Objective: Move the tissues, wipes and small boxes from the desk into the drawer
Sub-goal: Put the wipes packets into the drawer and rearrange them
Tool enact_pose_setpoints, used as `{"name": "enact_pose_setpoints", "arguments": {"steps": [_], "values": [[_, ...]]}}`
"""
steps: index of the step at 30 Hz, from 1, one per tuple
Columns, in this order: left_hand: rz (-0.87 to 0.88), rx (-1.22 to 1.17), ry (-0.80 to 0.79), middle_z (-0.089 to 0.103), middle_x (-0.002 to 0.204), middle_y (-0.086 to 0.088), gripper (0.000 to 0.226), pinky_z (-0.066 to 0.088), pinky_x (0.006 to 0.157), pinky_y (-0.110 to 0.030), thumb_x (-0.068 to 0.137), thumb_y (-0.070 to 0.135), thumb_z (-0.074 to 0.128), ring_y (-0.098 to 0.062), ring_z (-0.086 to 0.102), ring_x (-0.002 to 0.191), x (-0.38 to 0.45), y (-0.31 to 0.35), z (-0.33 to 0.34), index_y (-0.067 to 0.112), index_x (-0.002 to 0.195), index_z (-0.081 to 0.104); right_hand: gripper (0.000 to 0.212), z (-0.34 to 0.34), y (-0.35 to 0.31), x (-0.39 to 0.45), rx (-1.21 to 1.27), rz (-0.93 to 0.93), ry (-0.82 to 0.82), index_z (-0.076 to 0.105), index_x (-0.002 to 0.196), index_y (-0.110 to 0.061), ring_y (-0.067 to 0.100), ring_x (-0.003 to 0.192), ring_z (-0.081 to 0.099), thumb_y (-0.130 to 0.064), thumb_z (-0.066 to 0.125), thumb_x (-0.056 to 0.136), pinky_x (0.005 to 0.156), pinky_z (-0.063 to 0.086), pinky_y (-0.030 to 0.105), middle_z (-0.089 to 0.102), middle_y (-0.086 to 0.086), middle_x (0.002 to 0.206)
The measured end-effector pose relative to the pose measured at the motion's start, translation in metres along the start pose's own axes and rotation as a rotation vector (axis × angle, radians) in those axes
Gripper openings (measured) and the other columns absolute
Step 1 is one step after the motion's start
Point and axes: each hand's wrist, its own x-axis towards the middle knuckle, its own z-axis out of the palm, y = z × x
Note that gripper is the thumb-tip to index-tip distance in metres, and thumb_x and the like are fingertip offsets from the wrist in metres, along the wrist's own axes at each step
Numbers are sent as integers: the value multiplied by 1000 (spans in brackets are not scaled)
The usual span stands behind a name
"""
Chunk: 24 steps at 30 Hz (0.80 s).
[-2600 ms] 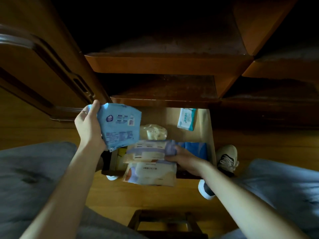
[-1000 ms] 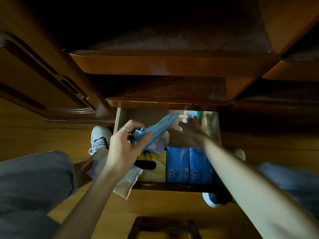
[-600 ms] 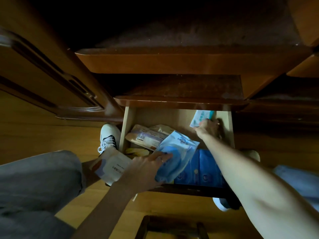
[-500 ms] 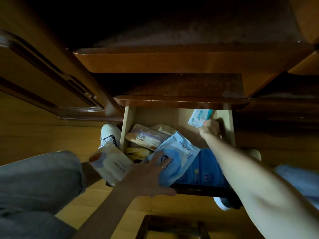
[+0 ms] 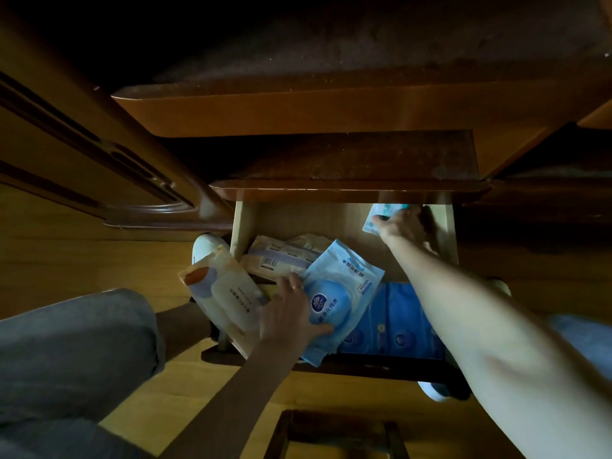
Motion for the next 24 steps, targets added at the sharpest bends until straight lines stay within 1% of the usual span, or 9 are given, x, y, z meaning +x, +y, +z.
{"name": "enact_pose_setpoints", "arguments": {"steps": [4,7,10,12,14,17,19,21,24], "values": [[19,85,-34,30,135,-11,113,51,72,-30,57,75,76,-21,60,93,16,1,-5,11,138,32,53,4,4,-6,78,-6,-8,48,142,-10,32,121,61,-43,56,102,100,50,45,59,15,139],[5,41,-100,31,146,-16,116,48,73,-33,58,75,76,-28,58,109,26,-2,-3,12,143,28,45,-3,17,-17,220,-103,15,58,128,-12,29,105,66,-47,54,100,81,48,37,68,12,123],[12,-193,-121,55,128,-6,90,53,84,-40,68,68,76,-26,61,109,32,-12,-3,16,133,44,40,-21,43,-37,351,-166,-24,57,123,-22,13,85,65,-52,56,98,66,47,28,69,2,110],[40,-475,-175,65,107,3,56,55,81,-36,77,55,78,-21,66,101,33,-17,-6,20,115,58,38,-31,62,-54,396,-194,-121,55,122,-25,13,90,66,-54,54,98,73,51,29,69,-1,107],[55,-869,-262,75,99,2,27,59,71,-29,82,38,79,-16,73,90,31,-17,-11,21,99,67,39,-38,75,-73,489,-175,-245,62,122,-18,19,96,70,-49,54,100,84,56,36,72,7,112],[3,-1284,-301,79,97,-4,24,59,63,-26,88,27,76,-14,76,80,20,-13,-18,14,106,69,29,-33,89,-107,623,-133,-452,70,115,-18,18,89,75,-39,57,100,78,59,33,79,8,103],[33,-1327,-259,75,78,2,21,50,49,-22,92,32,71,-11,67,60,13,-7,-25,17,106,67,30,-21,94,-125,620,-163,-553,68,118,-17,18,95,76,-38,60,99,85,59,36,79,4,104],[45,-1355,-239,63,65,0,11,41,45,-23,96,32,66,-13,55,51,9,0,-28,21,94,67,34,-12,96,-139,650,-218,-554,61,124,-18,19,104,74,-38,66,97,91,59,41,76,6,113],[42,-1364,-226,59,57,4,32,40,44,-22,90,47,69,-12,55,47,1,7,-34,23,69,66,43,-17,94,-149,582,-336,-414,57,122,-26,8,103,72,-43,77,88,76,59,22,72,-3,117]]}}
